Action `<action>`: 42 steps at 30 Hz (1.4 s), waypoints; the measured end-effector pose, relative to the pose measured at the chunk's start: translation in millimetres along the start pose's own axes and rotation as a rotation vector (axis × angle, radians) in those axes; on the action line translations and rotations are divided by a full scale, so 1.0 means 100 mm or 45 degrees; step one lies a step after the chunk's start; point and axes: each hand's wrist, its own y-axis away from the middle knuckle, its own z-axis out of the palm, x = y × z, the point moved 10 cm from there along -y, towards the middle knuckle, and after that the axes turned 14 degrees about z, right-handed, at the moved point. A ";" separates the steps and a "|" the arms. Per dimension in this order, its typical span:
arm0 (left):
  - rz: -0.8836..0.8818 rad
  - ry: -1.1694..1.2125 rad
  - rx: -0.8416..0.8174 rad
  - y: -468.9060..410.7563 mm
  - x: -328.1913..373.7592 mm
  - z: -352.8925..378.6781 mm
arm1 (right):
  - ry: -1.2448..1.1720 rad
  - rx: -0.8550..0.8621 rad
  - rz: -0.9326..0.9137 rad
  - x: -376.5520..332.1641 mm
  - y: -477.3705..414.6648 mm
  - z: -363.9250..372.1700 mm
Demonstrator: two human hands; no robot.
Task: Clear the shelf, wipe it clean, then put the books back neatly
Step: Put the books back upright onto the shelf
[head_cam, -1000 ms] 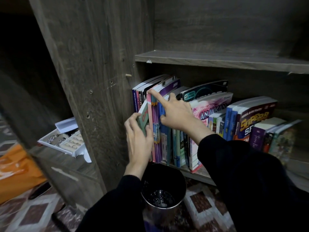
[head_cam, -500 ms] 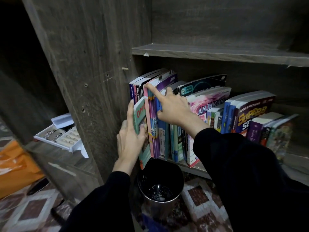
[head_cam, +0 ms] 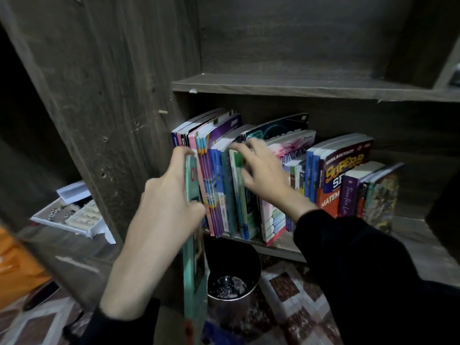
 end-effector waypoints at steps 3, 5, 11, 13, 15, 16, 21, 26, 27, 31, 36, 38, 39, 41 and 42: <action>0.089 0.059 -0.131 0.12 0.26 0.05 | 0.281 0.342 0.212 0.62 0.27 -0.29; 0.148 0.099 -0.188 0.14 0.40 0.15 | 0.537 0.342 0.296 0.95 0.32 -0.28; 0.176 0.207 -0.203 -0.01 0.60 0.55 | 1.094 -0.132 0.238 1.29 0.21 0.05; 0.164 0.237 -0.186 -0.06 0.61 0.68 | 1.159 -0.174 0.245 1.35 0.19 0.11; 0.177 0.217 -0.155 -0.10 0.62 0.75 | 1.197 -0.147 0.236 1.37 0.20 0.14; 0.189 0.204 -0.135 -0.13 0.62 0.76 | 1.209 -0.139 0.235 1.38 0.20 0.14; 0.218 0.156 -0.052 -0.28 0.55 0.78 | 1.161 -0.122 0.262 1.44 0.22 0.13; 0.292 0.162 -0.039 -0.51 0.61 0.89 | 1.102 -0.072 0.249 1.45 0.28 0.06; 0.308 0.177 -0.032 -0.58 0.62 0.93 | 1.100 -0.055 0.249 1.45 0.30 0.04; 0.333 0.220 -0.005 -0.80 0.68 1.10 | 1.098 -0.039 0.276 1.46 0.33 0.00; 0.442 0.188 0.017 -0.96 0.74 1.16 | 1.100 -0.089 0.247 1.45 0.35 0.01; 0.456 0.189 0.038 -0.96 0.70 1.09 | 1.102 -0.077 0.243 1.45 0.36 0.00; 0.453 0.199 0.072 -0.95 0.67 1.03 | 1.106 -0.062 0.245 1.45 0.36 -0.01; 0.465 0.238 0.201 -0.90 0.66 0.90 | 1.108 -0.032 0.241 1.45 0.36 -0.03; 0.487 0.268 0.270 -0.89 0.68 0.86 | 1.102 -0.030 0.236 1.45 0.36 -0.02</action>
